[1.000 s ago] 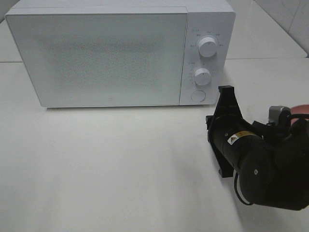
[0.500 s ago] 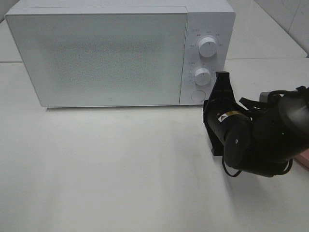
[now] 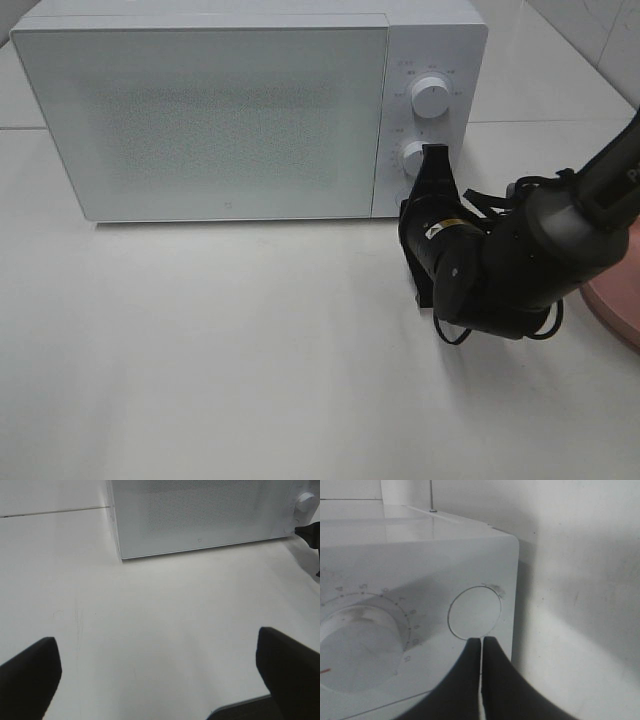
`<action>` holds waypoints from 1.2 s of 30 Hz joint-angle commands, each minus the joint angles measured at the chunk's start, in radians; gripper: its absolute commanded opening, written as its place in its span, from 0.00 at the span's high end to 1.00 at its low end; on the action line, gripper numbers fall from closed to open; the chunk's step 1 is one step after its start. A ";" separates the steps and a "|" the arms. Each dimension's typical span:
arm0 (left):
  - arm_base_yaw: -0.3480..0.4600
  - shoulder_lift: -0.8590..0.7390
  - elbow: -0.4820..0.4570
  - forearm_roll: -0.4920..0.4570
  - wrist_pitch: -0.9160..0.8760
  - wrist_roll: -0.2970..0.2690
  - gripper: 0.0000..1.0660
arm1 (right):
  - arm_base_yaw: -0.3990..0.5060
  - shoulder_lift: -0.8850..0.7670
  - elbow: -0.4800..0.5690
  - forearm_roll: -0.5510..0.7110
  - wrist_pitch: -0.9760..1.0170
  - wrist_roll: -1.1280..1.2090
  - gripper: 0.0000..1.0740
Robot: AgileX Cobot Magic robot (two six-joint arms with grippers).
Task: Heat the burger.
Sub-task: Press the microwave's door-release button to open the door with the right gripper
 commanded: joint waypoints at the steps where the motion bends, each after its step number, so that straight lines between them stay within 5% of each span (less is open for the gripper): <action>1: -0.006 -0.021 0.004 0.001 -0.010 -0.008 0.08 | -0.017 0.024 -0.040 -0.021 0.020 -0.017 1.00; 36: -0.006 -0.021 0.004 0.001 -0.010 -0.008 0.08 | -0.106 0.081 -0.196 -0.050 -0.113 -0.083 1.00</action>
